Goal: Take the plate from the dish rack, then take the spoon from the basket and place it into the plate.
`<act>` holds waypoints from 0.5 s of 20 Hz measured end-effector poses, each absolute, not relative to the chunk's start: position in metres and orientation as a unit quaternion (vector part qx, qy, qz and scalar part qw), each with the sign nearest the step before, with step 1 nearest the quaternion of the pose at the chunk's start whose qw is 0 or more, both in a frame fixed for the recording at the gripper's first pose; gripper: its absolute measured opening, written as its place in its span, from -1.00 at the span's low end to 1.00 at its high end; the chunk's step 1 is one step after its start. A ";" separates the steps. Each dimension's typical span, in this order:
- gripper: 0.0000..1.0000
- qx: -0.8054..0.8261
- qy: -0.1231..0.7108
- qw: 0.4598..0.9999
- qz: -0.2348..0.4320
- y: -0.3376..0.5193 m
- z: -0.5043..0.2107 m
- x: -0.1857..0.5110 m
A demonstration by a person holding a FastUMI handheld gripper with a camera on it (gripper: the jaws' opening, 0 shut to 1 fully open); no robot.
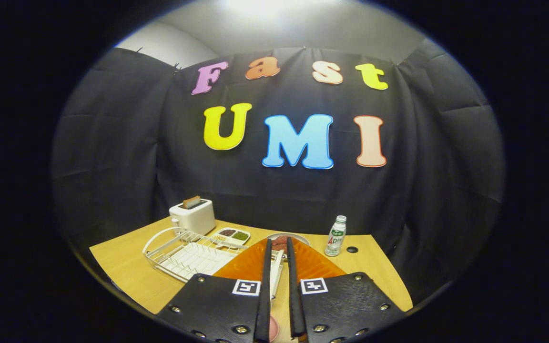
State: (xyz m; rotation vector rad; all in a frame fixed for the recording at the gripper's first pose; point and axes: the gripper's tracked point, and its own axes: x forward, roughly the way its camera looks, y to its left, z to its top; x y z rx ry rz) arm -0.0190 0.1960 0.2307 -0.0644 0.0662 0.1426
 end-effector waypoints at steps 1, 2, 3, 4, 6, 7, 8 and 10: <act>-0.63 -0.029 0.028 0.997 0.060 0.186 0.237 -0.020; -0.63 -0.028 0.024 0.998 0.048 0.174 0.242 -0.021; -0.63 -0.025 0.017 0.999 0.042 0.165 0.248 -0.022; -0.63 -0.024 0.012 0.999 0.034 0.155 0.255 -0.023; -0.60 -0.010 0.005 0.999 0.042 0.150 0.267 -0.025; -0.46 -0.005 0.000 0.999 0.041 0.144 0.273 -0.024; 0.01 -0.007 -0.007 0.999 0.039 0.141 0.279 -0.020; 0.95 -0.018 -0.017 1.000 0.010 0.122 0.285 -0.020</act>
